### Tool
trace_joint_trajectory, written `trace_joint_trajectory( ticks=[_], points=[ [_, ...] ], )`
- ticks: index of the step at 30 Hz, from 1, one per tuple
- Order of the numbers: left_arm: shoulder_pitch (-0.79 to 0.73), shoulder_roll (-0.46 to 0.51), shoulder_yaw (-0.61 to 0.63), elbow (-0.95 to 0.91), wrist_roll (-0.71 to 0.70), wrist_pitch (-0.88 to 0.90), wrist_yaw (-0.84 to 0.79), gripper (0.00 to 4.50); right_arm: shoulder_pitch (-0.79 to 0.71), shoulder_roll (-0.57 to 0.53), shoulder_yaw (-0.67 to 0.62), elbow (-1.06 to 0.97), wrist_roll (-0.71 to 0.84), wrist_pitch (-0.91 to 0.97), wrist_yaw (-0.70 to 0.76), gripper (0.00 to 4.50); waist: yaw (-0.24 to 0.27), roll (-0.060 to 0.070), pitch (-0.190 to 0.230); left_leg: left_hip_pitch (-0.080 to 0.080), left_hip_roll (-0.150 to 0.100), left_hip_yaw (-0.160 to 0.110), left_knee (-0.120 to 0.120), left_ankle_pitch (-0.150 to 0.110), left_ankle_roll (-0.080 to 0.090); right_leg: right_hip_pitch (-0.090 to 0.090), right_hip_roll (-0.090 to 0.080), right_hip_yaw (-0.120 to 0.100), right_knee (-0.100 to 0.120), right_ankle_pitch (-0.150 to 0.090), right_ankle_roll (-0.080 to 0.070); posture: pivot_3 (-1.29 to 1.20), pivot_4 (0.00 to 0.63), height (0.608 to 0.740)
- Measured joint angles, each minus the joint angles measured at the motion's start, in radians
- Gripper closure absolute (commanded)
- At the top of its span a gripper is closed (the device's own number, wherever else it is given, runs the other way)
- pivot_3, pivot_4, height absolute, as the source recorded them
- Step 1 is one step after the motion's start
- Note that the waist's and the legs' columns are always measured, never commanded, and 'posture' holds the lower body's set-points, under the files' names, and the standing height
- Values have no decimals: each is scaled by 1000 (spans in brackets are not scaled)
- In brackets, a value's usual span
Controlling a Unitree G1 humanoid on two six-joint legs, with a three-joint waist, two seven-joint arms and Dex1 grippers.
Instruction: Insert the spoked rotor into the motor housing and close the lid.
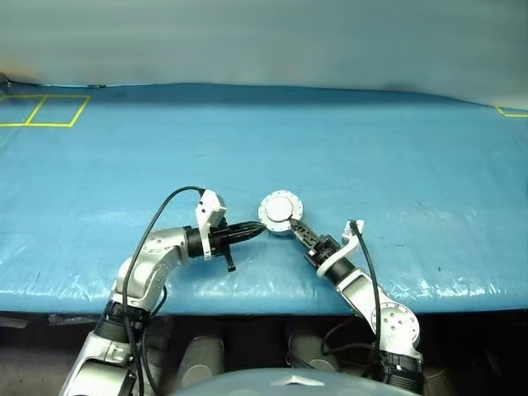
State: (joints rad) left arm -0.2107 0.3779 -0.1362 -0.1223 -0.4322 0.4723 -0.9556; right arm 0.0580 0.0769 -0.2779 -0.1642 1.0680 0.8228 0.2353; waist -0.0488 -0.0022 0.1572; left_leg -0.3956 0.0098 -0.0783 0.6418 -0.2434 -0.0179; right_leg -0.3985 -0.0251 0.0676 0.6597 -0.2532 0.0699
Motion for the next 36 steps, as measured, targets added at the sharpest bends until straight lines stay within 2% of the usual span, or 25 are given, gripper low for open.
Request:
trace_joint_trajectory(
  ticks=[4,10,16,19,24,28,36],
  points=[
    [-1,-2,71,-3,-57,57,49,4500,24,2,-16,-7,87,10,-13,3279,1,0,2,-2,0,0,-1,0,0,-2,0,0,0,0,-1,0,150,740],
    [-32,-85,190,-2,-171,141,185,4500,25,2,-9,-37,153,-22,-25,3279,1,1,4,-11,0,0,1,0,0,-12,0,0,2,3,-5,0,150,740],
    [31,-125,247,-2,-311,221,215,4500,-1,1,77,-103,198,-29,-39,3279,-11,1,4,-15,0,0,2,0,0,-14,0,-1,2,3,-6,0,150,740],
    [68,-140,273,-4,-375,261,235,3885,-21,0,103,-138,230,-34,-47,3279,-9,1,4,-15,0,-1,4,0,0,-14,0,-2,2,4,-5,0,150,740],
    [103,-153,298,-39,-483,305,237,2231,-35,-4,143,-169,265,-35,-62,3279,-7,1,4,-15,-1,-1,5,0,0,-13,0,-1,2,4,-5,0,150,740],
    [133,-151,290,-52,-490,299,232,910,-35,-25,165,-171,275,-29,-63,3279,-8,1,4,-15,-1,-1,5,0,0,-13,0,-1,2,4,-5,0,150,740],
    [151,-196,270,-92,-513,282,229,910,-43,-85,191,-171,277,-12,-63,3279,-5,1,4,-15,-1,0,6,0,-1,-13,0,-1,3,4,-5,0,150,740]
  ],
)
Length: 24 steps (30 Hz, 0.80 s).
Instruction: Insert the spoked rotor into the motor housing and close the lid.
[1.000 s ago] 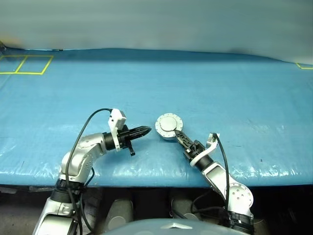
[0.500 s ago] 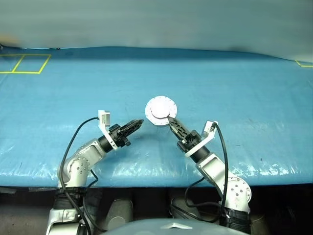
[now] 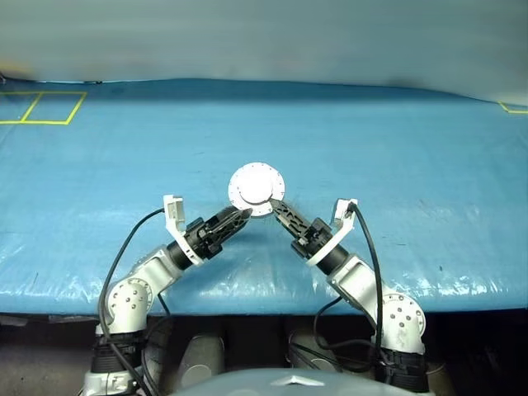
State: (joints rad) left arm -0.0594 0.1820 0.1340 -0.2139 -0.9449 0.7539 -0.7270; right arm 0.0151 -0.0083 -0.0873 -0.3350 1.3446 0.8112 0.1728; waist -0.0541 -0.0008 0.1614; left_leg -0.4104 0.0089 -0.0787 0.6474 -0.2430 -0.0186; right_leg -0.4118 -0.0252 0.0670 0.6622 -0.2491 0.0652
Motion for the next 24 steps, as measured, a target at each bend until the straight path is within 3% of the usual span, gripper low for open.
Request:
trace_joint_trajectory(
  ticks=[12,24],
  points=[
    [-56,-119,14,95,-6,-28,56,910,-22,-33,-4,12,2,-5,-24,3279,3,0,0,0,0,0,1,0,0,0,0,0,0,1,1,0,150,740],
    [-23,-92,39,94,-18,-28,61,910,-22,-38,22,16,11,8,-29,3279,4,0,0,0,-1,0,2,0,0,1,0,0,0,1,1,0,150,740]
  ],
)
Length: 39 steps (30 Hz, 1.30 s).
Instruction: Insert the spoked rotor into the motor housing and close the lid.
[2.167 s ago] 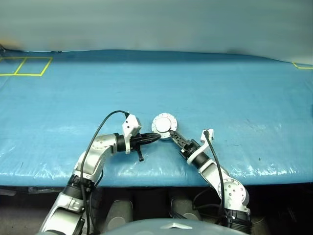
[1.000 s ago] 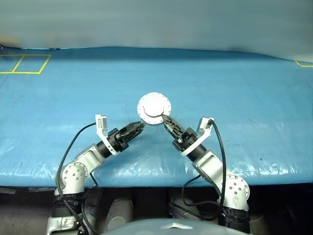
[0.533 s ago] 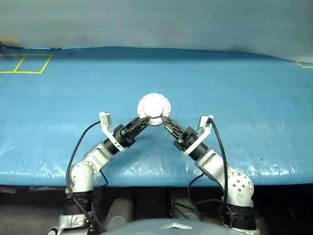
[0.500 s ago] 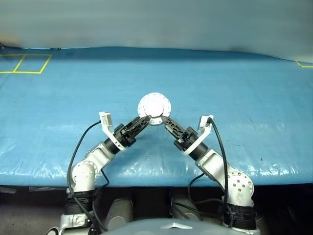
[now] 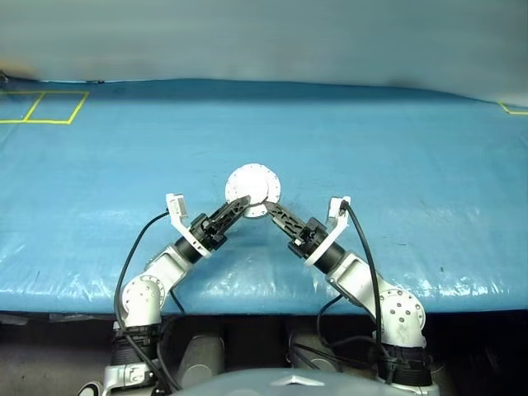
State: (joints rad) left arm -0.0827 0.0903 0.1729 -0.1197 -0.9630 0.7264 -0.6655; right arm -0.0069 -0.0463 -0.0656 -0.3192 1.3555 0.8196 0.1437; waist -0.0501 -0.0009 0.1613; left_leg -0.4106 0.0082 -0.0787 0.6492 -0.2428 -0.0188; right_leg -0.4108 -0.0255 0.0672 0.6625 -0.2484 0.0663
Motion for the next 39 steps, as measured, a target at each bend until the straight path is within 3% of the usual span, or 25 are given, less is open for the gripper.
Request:
trace_joint_trajectory(
  ticks=[23,27,39],
  points=[
    [-67,-95,-32,64,16,-59,-5,910,-10,-11,0,9,34,14,2,3279,1,0,0,0,0,0,1,0,0,0,0,0,1,0,0,0,150,740],
    [-68,-126,-20,64,-6,-54,33,1597,-11,-12,-2,19,36,14,11,3279,2,0,0,0,0,0,1,0,0,0,0,0,1,0,0,0,150,740],
    [-67,-87,-24,58,-29,-21,37,1666,-11,-12,-1,33,36,21,26,3279,1,0,0,0,0,0,1,0,0,0,0,0,1,0,0,0,150,740]
  ],
)
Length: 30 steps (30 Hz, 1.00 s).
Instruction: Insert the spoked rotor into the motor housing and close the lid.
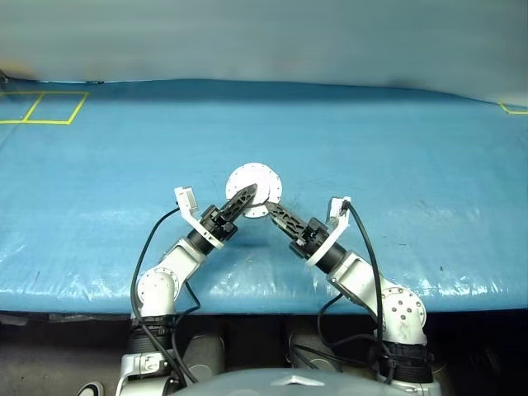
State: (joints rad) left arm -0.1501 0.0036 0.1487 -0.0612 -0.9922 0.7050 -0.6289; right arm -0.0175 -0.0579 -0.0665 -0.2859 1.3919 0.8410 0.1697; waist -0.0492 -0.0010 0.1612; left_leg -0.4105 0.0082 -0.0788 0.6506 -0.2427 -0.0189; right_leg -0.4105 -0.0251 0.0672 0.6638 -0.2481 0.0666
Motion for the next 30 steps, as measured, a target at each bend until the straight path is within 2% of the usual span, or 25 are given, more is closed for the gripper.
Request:
trace_joint_trajectory(
  ticks=[10,16,21,22,27,30],
  points=[
    [14,96,1,-23,-62,58,2,1683,0,9,17,4,-17,19,-4,3279,-2,0,0,0,0,0,1,0,0,0,0,0,1,0,0,0,150,740],
    [-6,188,-2,-23,-82,115,-13,1683,-2,12,22,5,-25,21,-4,3279,-2,0,0,0,0,0,1,0,0,0,0,0,1,0,0,0,150,740],
    [-34,203,-2,-17,-72,116,-24,1683,-18,16,23,-5,-68,10,17,3279,-1,0,0,0,0,0,1,0,0,0,0,0,1,0,0,0,150,740],
    [-36,203,-2,-17,-69,115,-26,1683,-18,16,23,-8,-81,8,26,2525,-1,0,0,0,0,0,1,0,0,0,0,0,1,0,0,0,150,740],
    [-39,194,-23,-17,-3,112,-37,1683,-19,16,-10,10,-156,-33,-18,923,-1,0,0,0,0,0,1,0,-1,0,0,0,1,0,0,0,150,740],
    [-39,169,-20,-17,11,108,-41,1683,-19,15,-21,11,-160,-33,-16,923,-2,0,0,0,0,0,1,0,-1,0,0,0,2,0,0,0,150,740]
  ],
)
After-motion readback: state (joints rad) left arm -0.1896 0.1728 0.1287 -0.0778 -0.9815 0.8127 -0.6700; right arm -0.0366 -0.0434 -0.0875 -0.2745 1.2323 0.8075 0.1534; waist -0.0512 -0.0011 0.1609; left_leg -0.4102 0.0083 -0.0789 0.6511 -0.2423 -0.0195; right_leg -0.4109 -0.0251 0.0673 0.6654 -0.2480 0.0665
